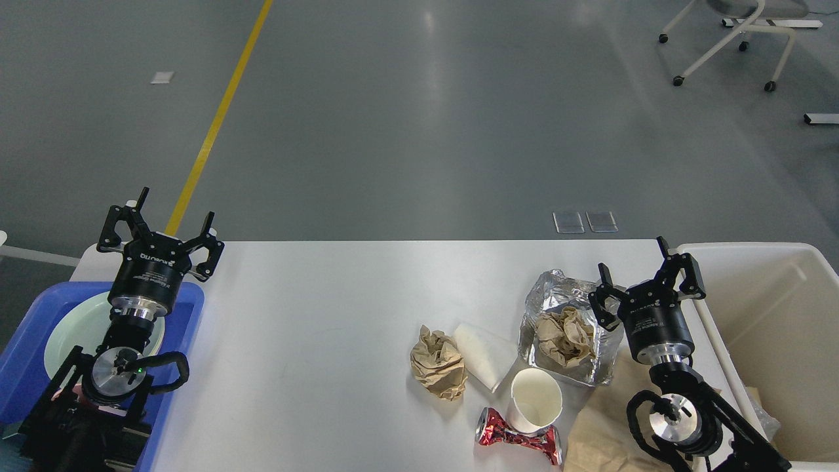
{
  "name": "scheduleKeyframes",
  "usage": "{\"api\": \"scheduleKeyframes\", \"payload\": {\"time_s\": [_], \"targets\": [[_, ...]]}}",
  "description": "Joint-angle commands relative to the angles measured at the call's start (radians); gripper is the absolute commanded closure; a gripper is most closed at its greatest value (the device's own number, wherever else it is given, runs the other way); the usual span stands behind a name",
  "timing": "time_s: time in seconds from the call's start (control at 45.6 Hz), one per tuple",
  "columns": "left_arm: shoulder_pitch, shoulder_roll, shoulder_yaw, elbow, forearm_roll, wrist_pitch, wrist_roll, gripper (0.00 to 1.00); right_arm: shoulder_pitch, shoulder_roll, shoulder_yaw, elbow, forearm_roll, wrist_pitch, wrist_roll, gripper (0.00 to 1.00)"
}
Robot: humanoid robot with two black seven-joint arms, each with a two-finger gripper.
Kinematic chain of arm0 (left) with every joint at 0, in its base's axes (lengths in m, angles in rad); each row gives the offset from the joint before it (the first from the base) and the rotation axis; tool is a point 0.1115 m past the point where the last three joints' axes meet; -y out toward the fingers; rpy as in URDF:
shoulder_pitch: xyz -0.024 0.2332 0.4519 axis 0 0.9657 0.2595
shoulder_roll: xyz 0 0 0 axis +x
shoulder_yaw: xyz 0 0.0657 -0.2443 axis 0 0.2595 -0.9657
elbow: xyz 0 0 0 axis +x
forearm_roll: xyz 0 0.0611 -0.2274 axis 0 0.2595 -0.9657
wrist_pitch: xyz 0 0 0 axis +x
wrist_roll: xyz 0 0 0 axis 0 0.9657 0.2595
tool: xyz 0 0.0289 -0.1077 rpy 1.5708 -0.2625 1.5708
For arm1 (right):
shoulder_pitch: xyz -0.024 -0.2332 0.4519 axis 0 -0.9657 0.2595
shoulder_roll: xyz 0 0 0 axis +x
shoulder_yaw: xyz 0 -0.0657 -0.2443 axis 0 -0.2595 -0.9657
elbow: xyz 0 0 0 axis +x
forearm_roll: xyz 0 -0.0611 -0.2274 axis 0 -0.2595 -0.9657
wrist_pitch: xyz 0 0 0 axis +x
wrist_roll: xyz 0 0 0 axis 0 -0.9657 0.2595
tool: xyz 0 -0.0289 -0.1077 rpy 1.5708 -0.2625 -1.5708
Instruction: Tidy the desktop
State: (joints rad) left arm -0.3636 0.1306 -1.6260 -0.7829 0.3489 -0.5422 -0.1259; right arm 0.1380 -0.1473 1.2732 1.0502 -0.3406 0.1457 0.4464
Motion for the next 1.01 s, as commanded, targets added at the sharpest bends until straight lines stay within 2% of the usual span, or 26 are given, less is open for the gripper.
{"api": "scheduleKeyframes", "payload": {"time_s": [0.0,0.197,0.307,0.416,0.46,0.635,0.986], "targets": [[-0.001,0.012,0.008,0.005,-0.099,0.004,0.002,0.04,0.0,0.0,0.0,0.001,0.0,0.0,0.0,0.0],[0.028,0.004,0.027,0.008,-0.171,-0.007,0.002,0.04,0.0,0.0,0.0,-0.001,0.0,0.0,0.0,0.0],[0.063,0.029,0.116,0.008,-0.169,-0.013,0.006,0.04,0.0,0.0,0.0,0.001,0.0,0.0,0.0,0.0],[0.104,0.076,0.195,0.008,-0.169,-0.054,0.011,0.04,0.0,0.0,0.0,-0.001,0.0,0.0,0.0,0.0],[0.106,0.096,0.21,0.008,-0.177,-0.067,-0.003,0.04,0.0,0.0,0.0,-0.001,0.0,0.0,0.0,0.0],[0.111,0.064,0.204,0.01,-0.257,-0.101,-0.055,0.04,0.002,0.0,0.0,-0.001,0.0,0.0,0.0,0.0],[0.111,0.058,0.205,0.01,-0.275,-0.101,-0.054,0.04,0.0,0.0,0.0,-0.001,0.0,0.0,0.0,0.0]]}}
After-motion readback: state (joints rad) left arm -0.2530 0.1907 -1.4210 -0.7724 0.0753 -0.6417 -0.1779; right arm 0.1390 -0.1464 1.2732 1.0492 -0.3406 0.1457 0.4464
